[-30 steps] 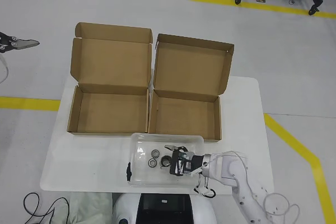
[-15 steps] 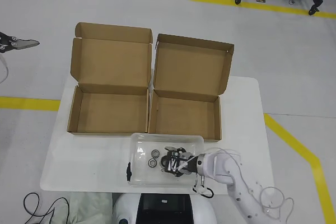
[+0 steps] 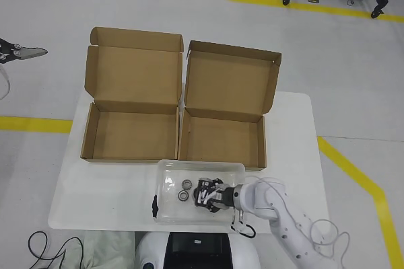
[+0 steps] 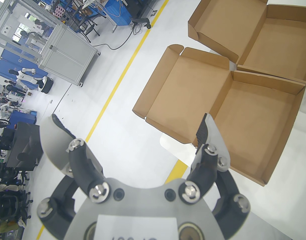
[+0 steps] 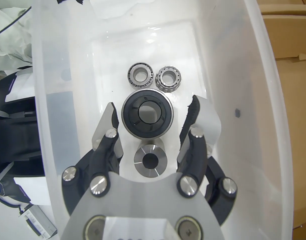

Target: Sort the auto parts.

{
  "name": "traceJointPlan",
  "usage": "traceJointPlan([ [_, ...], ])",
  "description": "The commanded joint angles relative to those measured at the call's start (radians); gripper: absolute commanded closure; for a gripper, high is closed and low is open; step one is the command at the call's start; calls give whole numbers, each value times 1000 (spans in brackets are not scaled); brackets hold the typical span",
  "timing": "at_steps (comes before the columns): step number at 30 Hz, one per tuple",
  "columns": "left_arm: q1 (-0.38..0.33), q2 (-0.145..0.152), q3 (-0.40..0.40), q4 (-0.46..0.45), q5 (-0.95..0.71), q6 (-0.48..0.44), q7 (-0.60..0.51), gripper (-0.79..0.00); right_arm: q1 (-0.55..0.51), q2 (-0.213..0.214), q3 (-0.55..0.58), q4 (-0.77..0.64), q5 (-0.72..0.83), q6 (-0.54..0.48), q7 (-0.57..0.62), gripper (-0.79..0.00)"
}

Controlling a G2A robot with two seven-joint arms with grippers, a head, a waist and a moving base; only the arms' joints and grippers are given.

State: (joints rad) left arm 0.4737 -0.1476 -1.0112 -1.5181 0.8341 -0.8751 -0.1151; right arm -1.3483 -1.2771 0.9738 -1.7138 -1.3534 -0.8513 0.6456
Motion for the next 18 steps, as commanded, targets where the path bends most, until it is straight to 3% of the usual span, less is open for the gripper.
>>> traceJointPlan([
  [1, 0, 0, 0, 0, 0, 0, 0, -785, 9, 0, -10, 7, 10, 4, 7, -529],
  [7, 0, 0, 0, 0, 0, 0, 0, -785, 34, 1, -36, 32, 24, 13, 18, -508],
  [16, 0, 0, 0, 0, 0, 0, 0, -785, 61, 3, -68, 49, 36, 39, 43, -95],
  [17, 0, 0, 0, 0, 0, 0, 0, -785, 63, 3, -70, 48, 37, 41, 44, 0],
  [18, 0, 0, 0, 0, 0, 0, 0, -785, 64, 4, -72, 47, 36, 44, 44, 0],
])
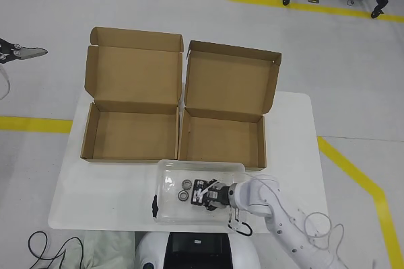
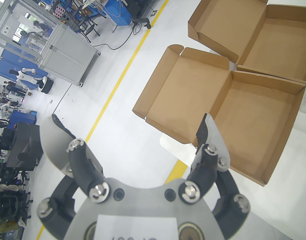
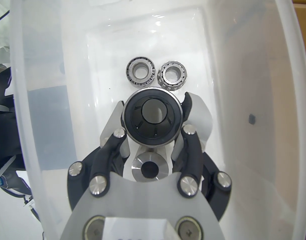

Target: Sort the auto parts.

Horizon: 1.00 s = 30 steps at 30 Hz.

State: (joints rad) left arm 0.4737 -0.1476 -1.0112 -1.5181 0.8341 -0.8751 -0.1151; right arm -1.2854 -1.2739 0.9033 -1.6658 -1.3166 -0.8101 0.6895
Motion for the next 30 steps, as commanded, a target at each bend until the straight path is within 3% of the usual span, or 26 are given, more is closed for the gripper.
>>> traceJointPlan([
  [1, 0, 0, 0, 0, 0, 0, 0, -785, 2, 1, -2, -6, -2, 5, -6, 0],
  [15, 0, 0, 0, 0, 0, 0, 0, -785, -54, 32, 55, -91, -81, 19, -246, 0],
  [30, 0, 0, 0, 0, 0, 0, 0, -785, -106, 57, 120, -128, -155, 39, -731, 0],
])
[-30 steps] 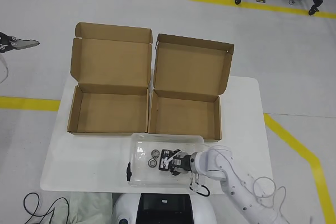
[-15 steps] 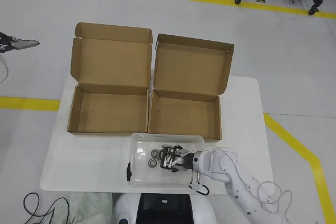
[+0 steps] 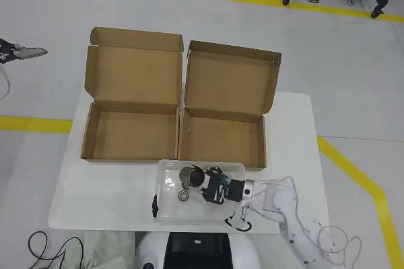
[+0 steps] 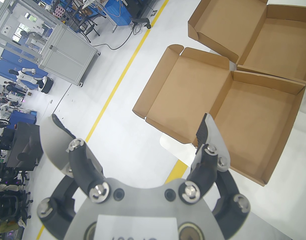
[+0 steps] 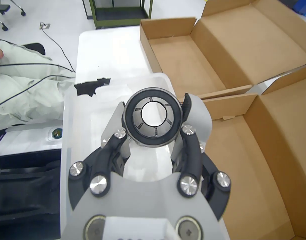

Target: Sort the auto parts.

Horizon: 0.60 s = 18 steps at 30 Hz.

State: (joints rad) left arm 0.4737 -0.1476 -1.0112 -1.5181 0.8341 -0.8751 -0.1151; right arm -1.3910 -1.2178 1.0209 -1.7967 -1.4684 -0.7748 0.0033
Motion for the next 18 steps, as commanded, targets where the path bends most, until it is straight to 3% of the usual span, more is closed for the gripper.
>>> traceJointPlan([
  [1, 0, 0, 0, 0, 0, 0, 0, -785, 0, 2, 4, 7, -7, 5, -81, 0],
  [18, 0, 0, 0, 0, 0, 0, 0, -785, 27, 5, 6, 88, -9, 45, -471, 0],
])
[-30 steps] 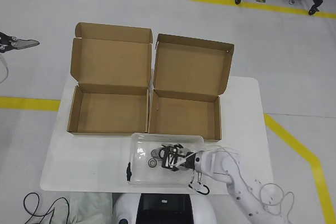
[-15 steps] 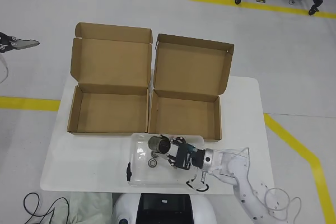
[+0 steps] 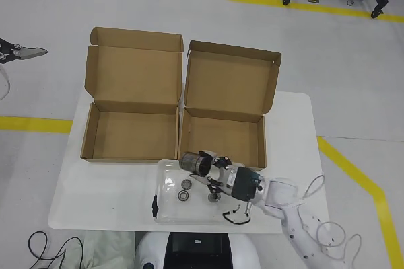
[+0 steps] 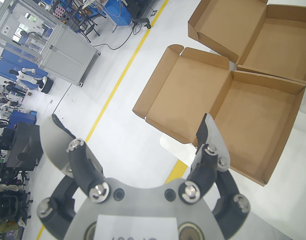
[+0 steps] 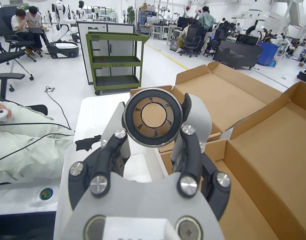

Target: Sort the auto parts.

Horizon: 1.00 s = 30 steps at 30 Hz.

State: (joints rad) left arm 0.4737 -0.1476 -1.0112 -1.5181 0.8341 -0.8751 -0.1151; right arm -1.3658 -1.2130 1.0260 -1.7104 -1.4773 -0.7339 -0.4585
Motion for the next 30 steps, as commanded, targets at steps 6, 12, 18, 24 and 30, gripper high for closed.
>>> traceJointPlan([
  [6, 0, 0, 0, 0, 0, 0, 0, -785, 13, 2, 23, -22, 35, 25, -50, 0],
  [12, 0, 0, 0, 0, 0, 0, 0, -785, 19, 8, 61, -71, 60, 30, -41, 0],
  [18, 0, 0, 0, 0, 0, 0, 0, -785, -8, 21, 127, -171, 61, 34, -9, 0],
  [24, 0, 0, 0, 0, 0, 0, 0, -785, -8, 26, 158, -223, 93, 21, 29, 0],
  [30, 0, 0, 0, 0, 0, 0, 0, -785, 52, 26, 168, -244, 115, 12, 69, 0],
])
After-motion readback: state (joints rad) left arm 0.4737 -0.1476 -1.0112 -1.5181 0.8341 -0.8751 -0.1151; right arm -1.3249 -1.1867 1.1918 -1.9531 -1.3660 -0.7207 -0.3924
